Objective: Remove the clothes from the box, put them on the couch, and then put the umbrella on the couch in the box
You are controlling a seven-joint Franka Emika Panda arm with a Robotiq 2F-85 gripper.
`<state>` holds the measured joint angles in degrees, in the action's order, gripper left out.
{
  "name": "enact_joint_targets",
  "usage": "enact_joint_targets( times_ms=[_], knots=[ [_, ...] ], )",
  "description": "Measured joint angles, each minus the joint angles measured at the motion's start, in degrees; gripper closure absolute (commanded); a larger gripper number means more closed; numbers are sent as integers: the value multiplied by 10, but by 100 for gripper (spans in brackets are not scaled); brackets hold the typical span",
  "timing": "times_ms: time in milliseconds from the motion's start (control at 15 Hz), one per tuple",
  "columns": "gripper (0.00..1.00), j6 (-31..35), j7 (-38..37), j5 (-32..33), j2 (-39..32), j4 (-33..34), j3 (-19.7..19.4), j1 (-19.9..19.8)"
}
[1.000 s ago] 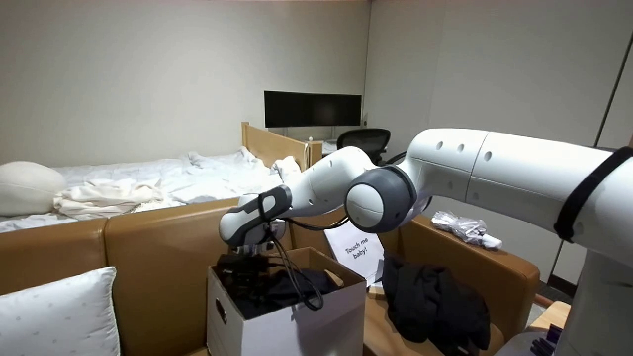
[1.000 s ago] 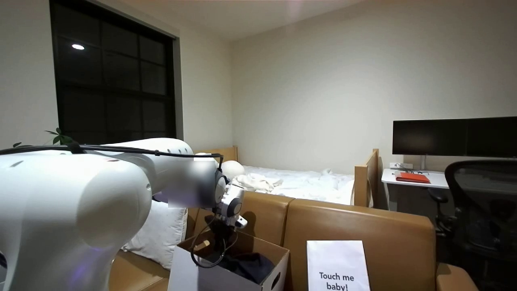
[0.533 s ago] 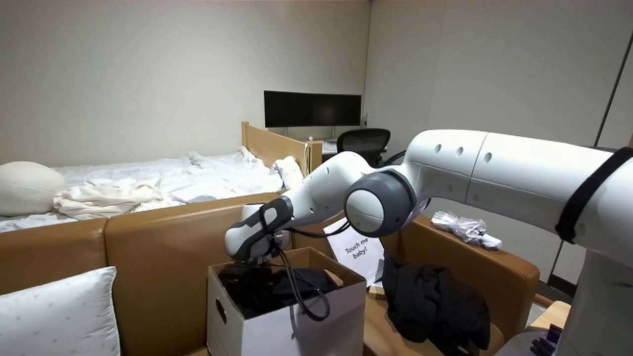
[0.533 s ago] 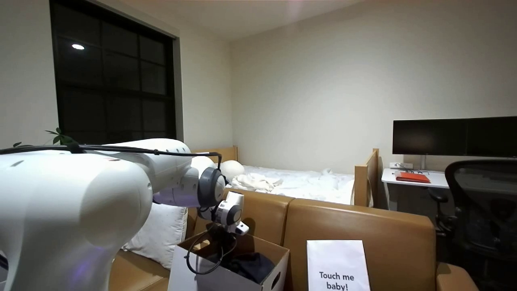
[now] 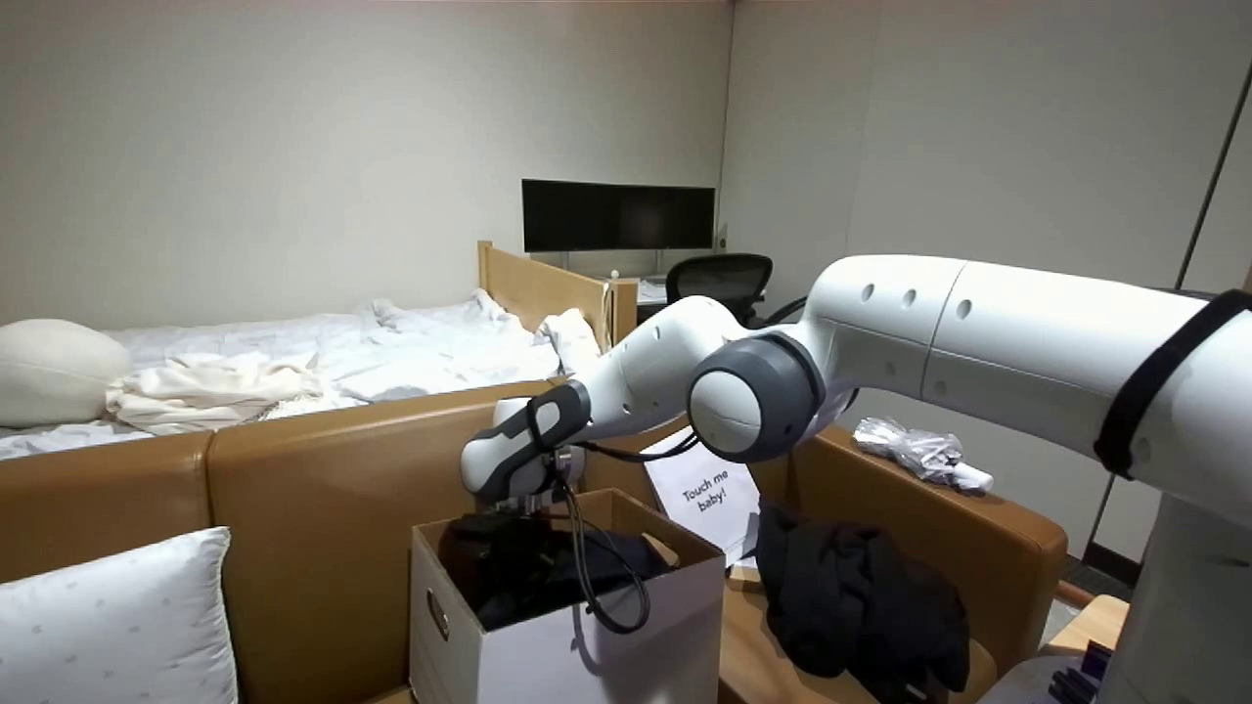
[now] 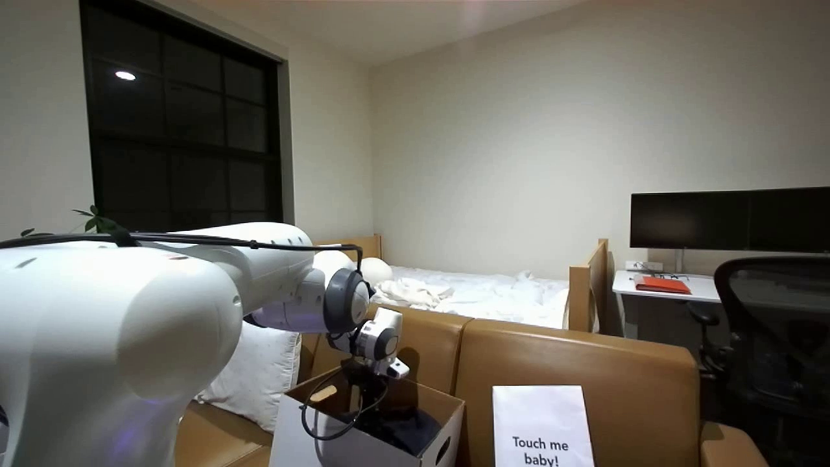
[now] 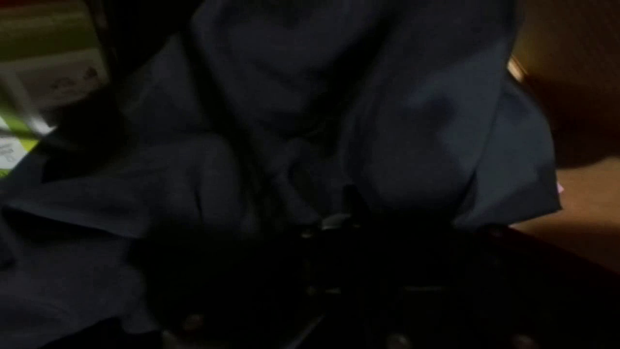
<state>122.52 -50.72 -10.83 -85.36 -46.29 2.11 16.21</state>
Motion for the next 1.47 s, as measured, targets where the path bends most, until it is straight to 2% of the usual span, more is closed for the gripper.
enact_joint_targets(
  times_ms=[200, 467, 667, 800, 1000, 1467],
  knots=[
    [98, -45, 1, 0, 1, 26, 3, -10],
    [98, -73, 1, 3, 8, 122, -2, -21],
    [98, -86, 0, 10, 25, 176, -22, -20],
    [97, -101, -6, 40, 33, 222, -38, -16],
    [97, -103, -31, 85, 62, 254, -87, -2],
    [97, -118, -125, 164, 147, 255, -214, 8]
  ],
)
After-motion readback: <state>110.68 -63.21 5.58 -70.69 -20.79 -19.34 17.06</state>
